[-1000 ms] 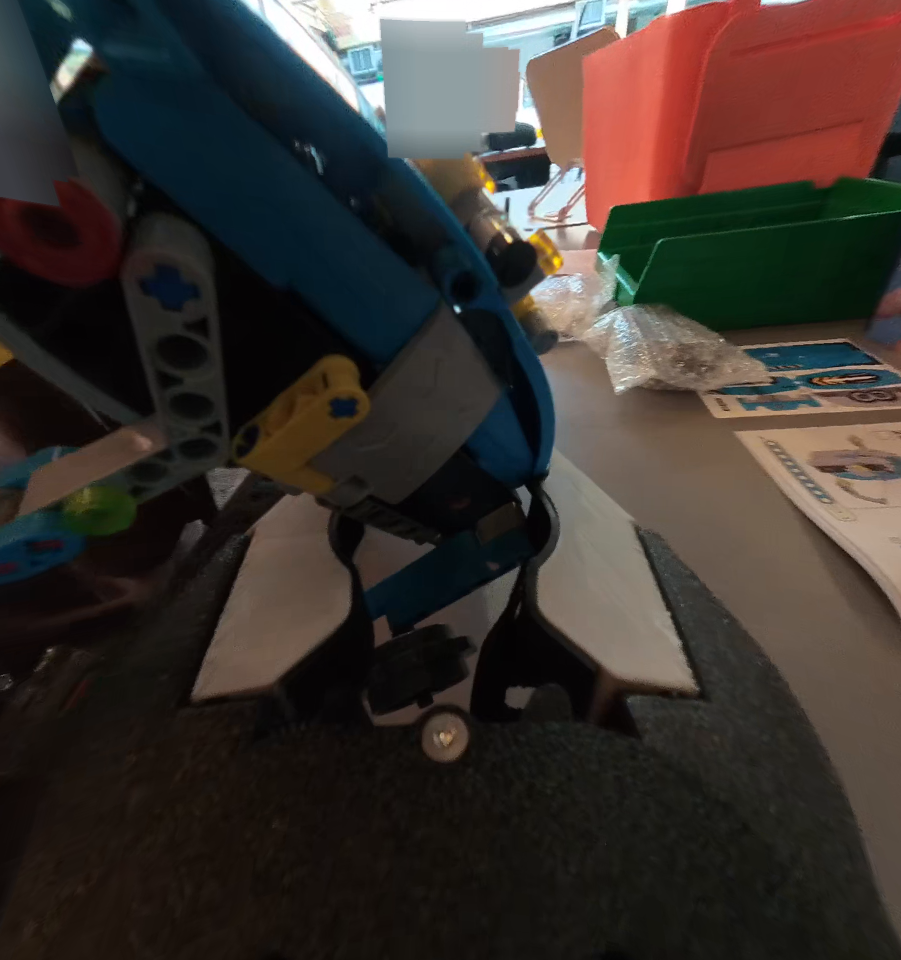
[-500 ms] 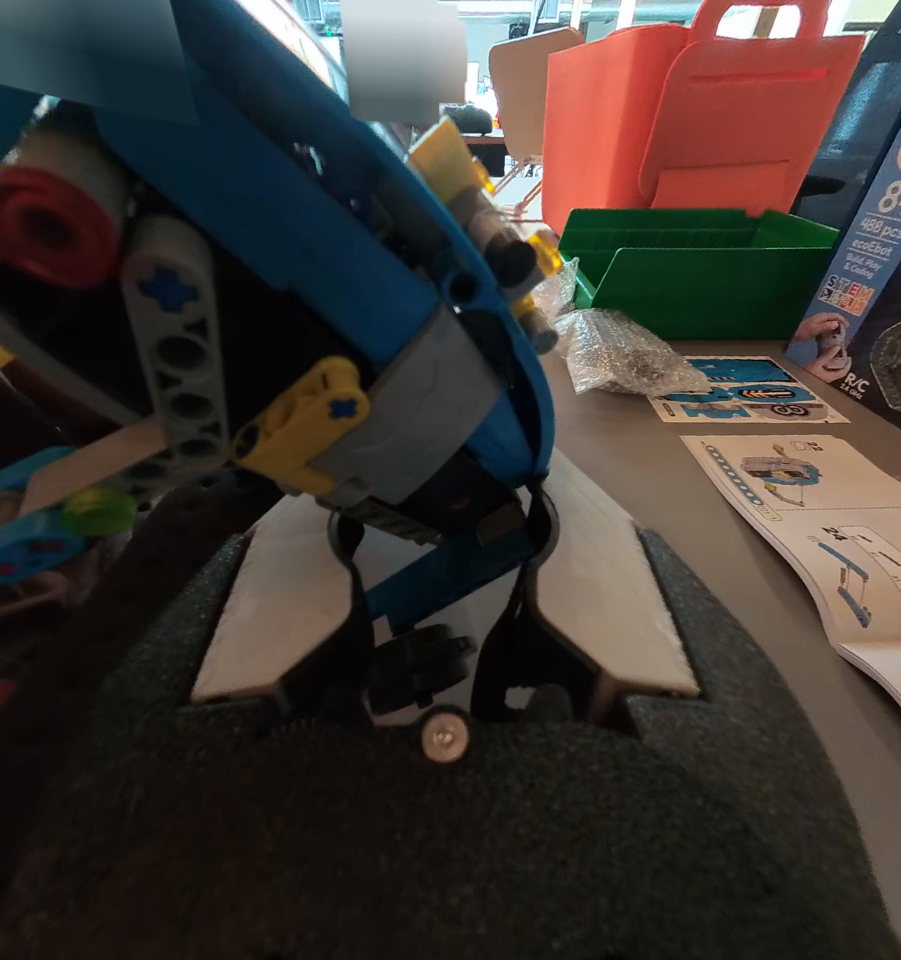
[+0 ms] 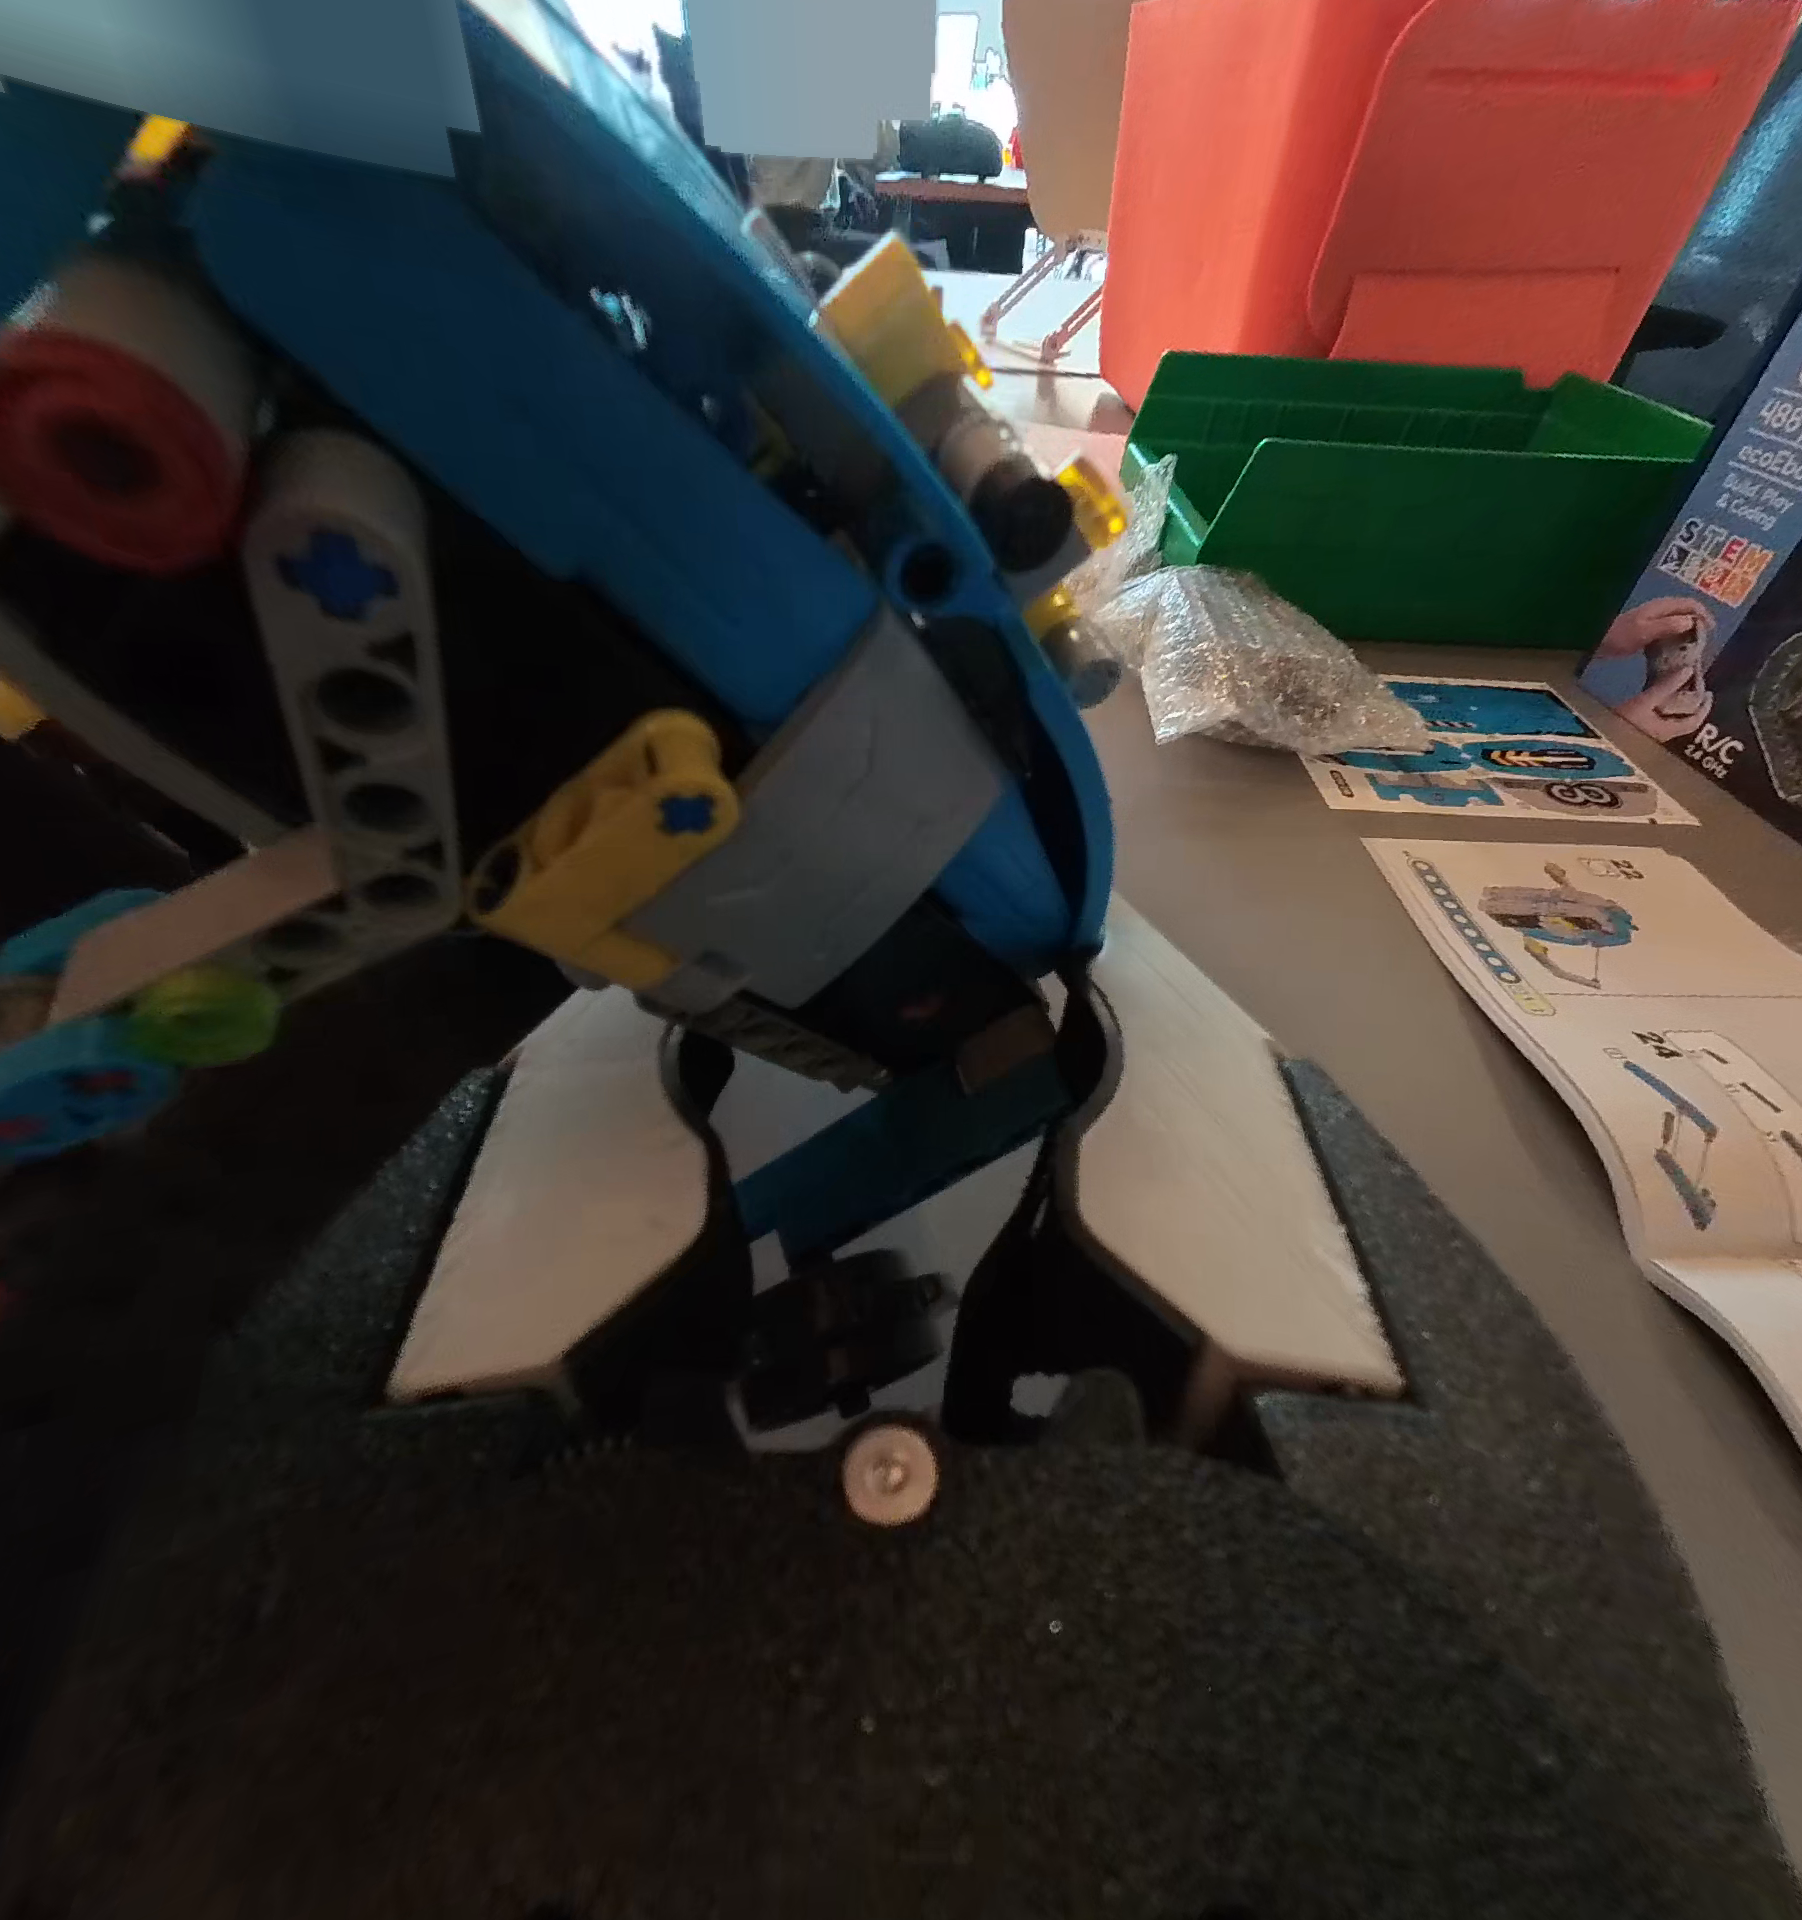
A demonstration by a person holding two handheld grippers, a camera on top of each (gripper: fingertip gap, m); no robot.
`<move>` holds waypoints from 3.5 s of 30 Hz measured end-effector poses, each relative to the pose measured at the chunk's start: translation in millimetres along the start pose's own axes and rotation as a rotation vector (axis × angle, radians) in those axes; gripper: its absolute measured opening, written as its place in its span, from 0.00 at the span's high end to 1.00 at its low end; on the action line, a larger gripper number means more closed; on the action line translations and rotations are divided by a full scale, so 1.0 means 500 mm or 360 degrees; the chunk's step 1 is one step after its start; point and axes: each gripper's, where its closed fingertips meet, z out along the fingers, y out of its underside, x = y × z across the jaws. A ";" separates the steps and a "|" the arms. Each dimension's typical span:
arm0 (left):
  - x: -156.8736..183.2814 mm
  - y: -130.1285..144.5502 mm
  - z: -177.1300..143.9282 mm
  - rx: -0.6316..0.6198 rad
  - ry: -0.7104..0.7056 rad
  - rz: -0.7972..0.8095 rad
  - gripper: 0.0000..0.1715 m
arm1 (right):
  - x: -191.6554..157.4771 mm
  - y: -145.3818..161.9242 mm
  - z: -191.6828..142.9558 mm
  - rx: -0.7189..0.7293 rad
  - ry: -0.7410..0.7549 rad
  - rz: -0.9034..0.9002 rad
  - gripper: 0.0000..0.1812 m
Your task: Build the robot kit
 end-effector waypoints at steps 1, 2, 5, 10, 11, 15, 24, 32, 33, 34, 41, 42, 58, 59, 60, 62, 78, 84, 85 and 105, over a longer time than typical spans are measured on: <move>0.000 0.002 0.001 -0.0017 0.0015 -0.0015 0.97 | -0.002 0.001 -0.001 -0.0009 -0.0009 0.0005 0.65; 0.002 0.005 0.001 -0.0040 0.0033 -0.0028 0.96 | -0.004 0.002 -0.002 -0.0011 -0.0025 0.0008 0.66; 0.001 0.022 0.003 -0.0165 0.0056 -0.0042 0.97 | -0.013 0.012 -0.010 -0.0078 -0.0084 -0.0014 0.66; -0.011 0.041 0.003 -0.0356 0.0012 0.0030 0.97 | -0.023 0.033 -0.015 -0.0187 -0.0155 0.0003 0.66; -0.014 0.042 0.003 -0.0359 0.0007 0.0024 0.97 | -0.020 0.037 -0.013 -0.0198 -0.0132 -0.0002 0.66; -0.013 0.043 0.004 -0.0352 0.0020 0.0003 0.97 | -0.023 0.031 -0.011 -0.0092 -0.0189 0.0147 0.66; -0.024 0.071 0.005 -0.0516 0.0045 -0.0123 0.98 | -0.030 0.054 -0.013 -0.0228 -0.0208 0.0015 0.66; -0.017 0.116 0.009 -0.0742 0.0055 -0.0015 0.98 | -0.061 0.076 -0.029 -0.0293 -0.0413 0.0100 0.66; -0.016 0.124 0.010 -0.0778 0.0056 0.0003 0.98 | -0.066 0.080 -0.032 -0.0300 -0.0445 0.0108 0.66; -0.016 0.133 0.012 -0.0825 0.0055 0.0025 0.98 | -0.070 0.085 -0.036 -0.0319 -0.0477 0.0105 0.66; -0.026 0.159 0.021 -0.0954 0.0025 0.0057 0.98 | -0.075 0.106 -0.049 -0.0435 -0.0489 0.0016 0.66; -0.026 0.163 0.022 -0.0973 0.0027 0.0060 0.99 | -0.079 0.108 -0.050 -0.0441 -0.0518 0.0048 0.66; -0.011 0.156 0.021 -0.0976 0.0112 -0.0010 0.97 | -0.068 0.101 -0.049 -0.0334 -0.0475 0.0032 0.66; -0.011 0.156 0.021 -0.0988 0.0124 -0.0048 0.97 | -0.071 0.104 -0.050 -0.0356 -0.0484 0.0015 0.65; -0.012 0.158 0.020 -0.1011 0.0131 -0.0087 0.97 | -0.073 0.106 -0.051 -0.0377 -0.0499 -0.0006 0.65; -0.022 0.159 0.018 -0.1065 0.0108 -0.0122 0.97 | -0.072 0.108 -0.051 -0.0403 -0.0501 -0.0060 0.65; -0.013 0.162 0.003 -0.1452 0.0149 -0.0013 0.97 | -0.080 0.096 -0.046 -0.0360 -0.0523 -0.0067 0.66; -0.020 0.163 0.009 -0.1508 0.0115 -0.0040 0.97 | -0.082 0.105 -0.050 -0.0383 -0.0519 -0.0058 0.65; -0.021 0.163 0.009 -0.1509 0.0116 -0.0059 0.97 | -0.082 0.106 -0.050 -0.0385 -0.0516 -0.0064 0.65; -0.057 0.138 0.025 -0.1109 0.0047 -0.0032 0.98 | -0.052 0.118 -0.035 -0.0368 -0.0372 0.0007 0.66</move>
